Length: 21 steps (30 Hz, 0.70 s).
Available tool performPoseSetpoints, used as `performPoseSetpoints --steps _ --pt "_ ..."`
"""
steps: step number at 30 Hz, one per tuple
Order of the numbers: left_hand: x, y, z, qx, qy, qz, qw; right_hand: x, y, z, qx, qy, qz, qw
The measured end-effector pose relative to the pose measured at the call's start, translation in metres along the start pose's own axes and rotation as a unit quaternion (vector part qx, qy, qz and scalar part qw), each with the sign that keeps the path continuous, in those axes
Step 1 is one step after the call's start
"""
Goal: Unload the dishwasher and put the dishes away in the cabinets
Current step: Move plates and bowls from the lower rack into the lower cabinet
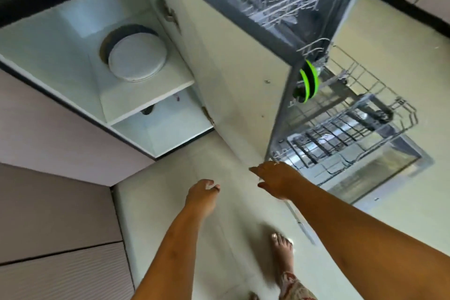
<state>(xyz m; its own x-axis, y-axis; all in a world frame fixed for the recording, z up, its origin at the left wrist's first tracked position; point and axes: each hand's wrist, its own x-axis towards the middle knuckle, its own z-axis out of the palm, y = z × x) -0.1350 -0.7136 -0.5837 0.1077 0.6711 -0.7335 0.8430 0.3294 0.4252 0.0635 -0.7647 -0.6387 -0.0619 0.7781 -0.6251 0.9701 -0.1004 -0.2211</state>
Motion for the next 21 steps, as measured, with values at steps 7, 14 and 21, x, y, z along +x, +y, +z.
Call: performPoseSetpoints --steps 7,14,21 --pt "-0.003 0.067 0.119 0.133 -0.140 0.026 0.981 -0.031 0.112 0.017 0.048 -0.025 0.088 0.995" --pt "0.014 0.163 0.181 0.106 -0.170 0.002 0.980 -0.034 0.214 -0.008 0.066 -0.036 0.089 0.993" --pt "0.071 0.265 0.193 0.067 -0.101 0.064 0.991 -0.025 0.321 -0.070 0.008 -0.012 0.102 0.995"
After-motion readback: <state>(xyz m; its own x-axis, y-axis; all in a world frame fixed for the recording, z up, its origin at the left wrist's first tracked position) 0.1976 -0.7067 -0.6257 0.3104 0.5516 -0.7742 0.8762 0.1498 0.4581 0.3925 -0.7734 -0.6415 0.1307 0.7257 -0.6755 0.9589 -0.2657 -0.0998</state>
